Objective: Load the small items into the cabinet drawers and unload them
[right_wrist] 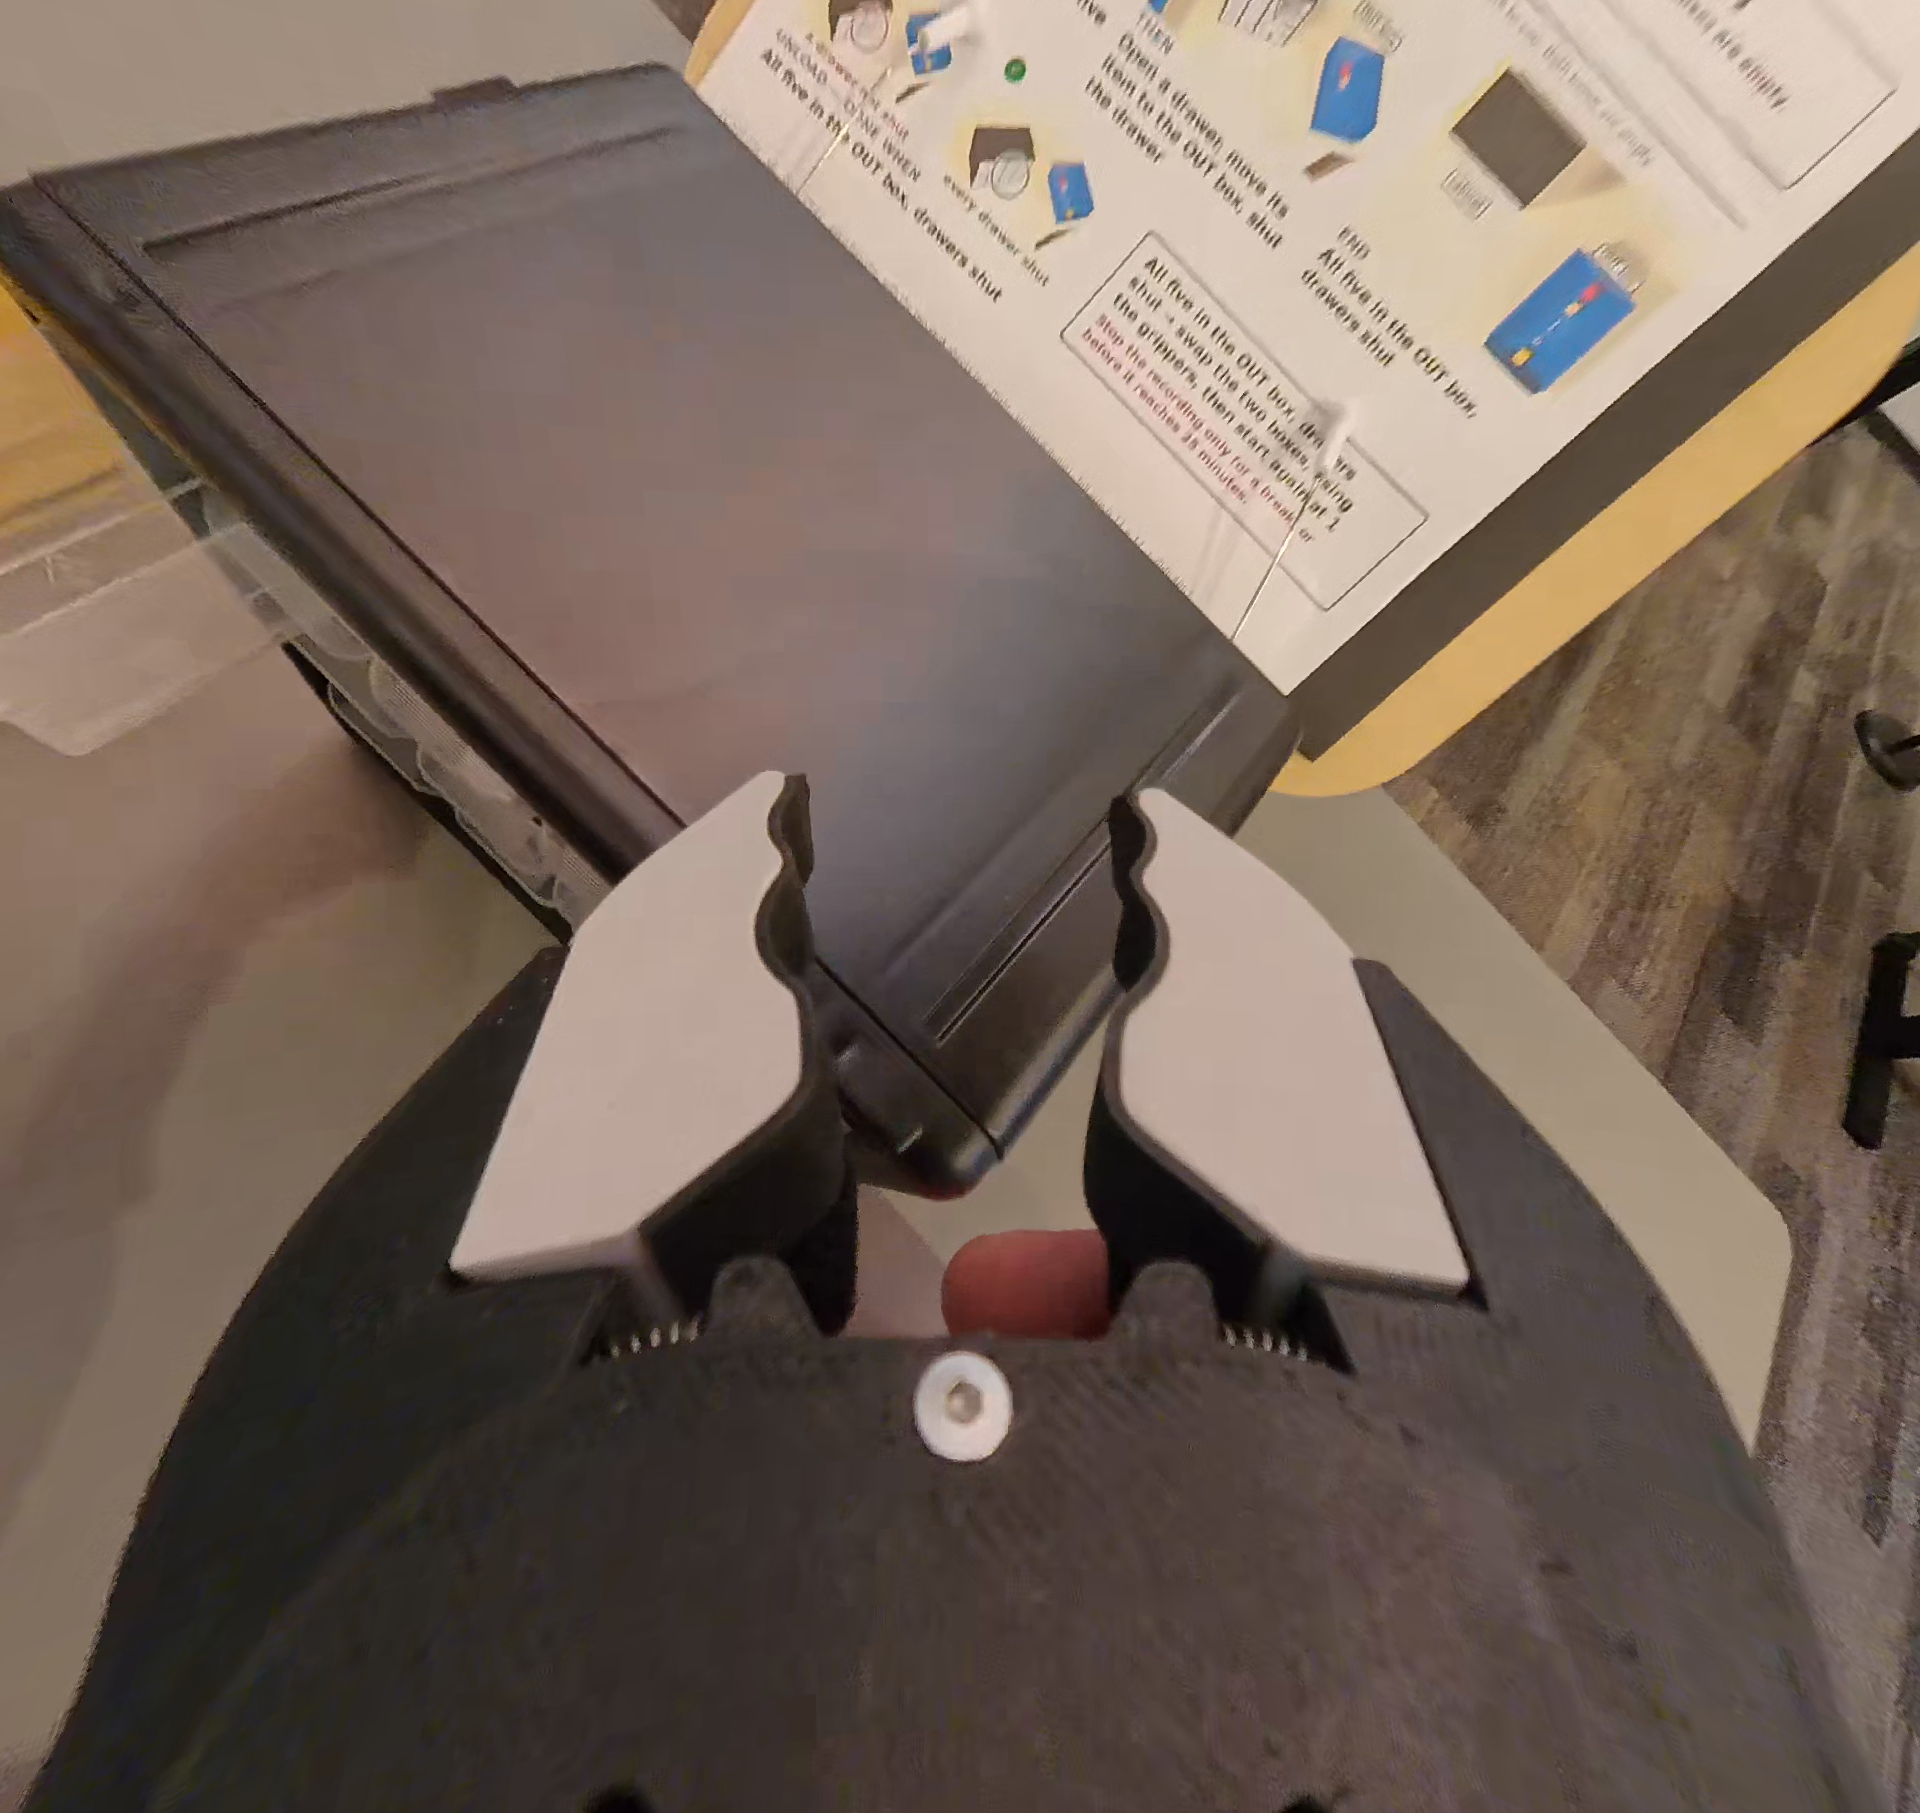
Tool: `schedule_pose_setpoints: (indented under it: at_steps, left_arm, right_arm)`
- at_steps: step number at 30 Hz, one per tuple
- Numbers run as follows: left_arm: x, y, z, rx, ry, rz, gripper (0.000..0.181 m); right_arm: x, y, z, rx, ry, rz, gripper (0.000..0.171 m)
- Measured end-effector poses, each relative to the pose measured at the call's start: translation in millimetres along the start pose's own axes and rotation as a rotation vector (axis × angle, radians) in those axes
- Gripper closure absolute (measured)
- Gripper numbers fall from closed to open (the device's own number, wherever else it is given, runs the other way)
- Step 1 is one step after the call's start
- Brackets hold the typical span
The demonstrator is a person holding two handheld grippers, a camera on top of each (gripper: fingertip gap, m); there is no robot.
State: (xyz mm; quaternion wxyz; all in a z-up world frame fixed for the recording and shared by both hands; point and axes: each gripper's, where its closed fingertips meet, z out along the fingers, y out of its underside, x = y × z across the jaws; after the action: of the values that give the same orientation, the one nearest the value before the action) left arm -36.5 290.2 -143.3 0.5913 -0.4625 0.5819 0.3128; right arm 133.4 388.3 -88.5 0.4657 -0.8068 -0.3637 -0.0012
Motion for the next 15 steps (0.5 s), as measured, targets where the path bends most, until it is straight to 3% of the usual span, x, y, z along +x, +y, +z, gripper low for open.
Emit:
schedule_pose_setpoints:
  at_steps: [2, 6, 7, 11, 15]
  left_arm:
    - [5, -2, -4, 0.006, 0.019, -0.012, 0.181]
    - [11, -3, -9, 0.006, 0.029, -0.040, 0.178]
    - [8, -3, -10, 0.011, 0.016, -0.054, 0.177]
    - [-8, -3, -9, 0.024, -0.029, -0.136, 0.152]
    - [-4, 2, 9, -0.017, 0.060, -0.153, 0.146]
  right_arm:
    - [-1, 7, 7, -0.025, -0.027, 0.006, 0.119]
    - [-3, 14, 16, -0.032, -0.070, 0.032, 0.121]
    - [-3, 14, 17, -0.029, -0.084, 0.049, 0.129]
    - [-8, 14, 21, 0.013, -0.152, 0.118, 0.144]
    - [-9, 15, 22, -0.014, -0.190, 0.140, 0.144]
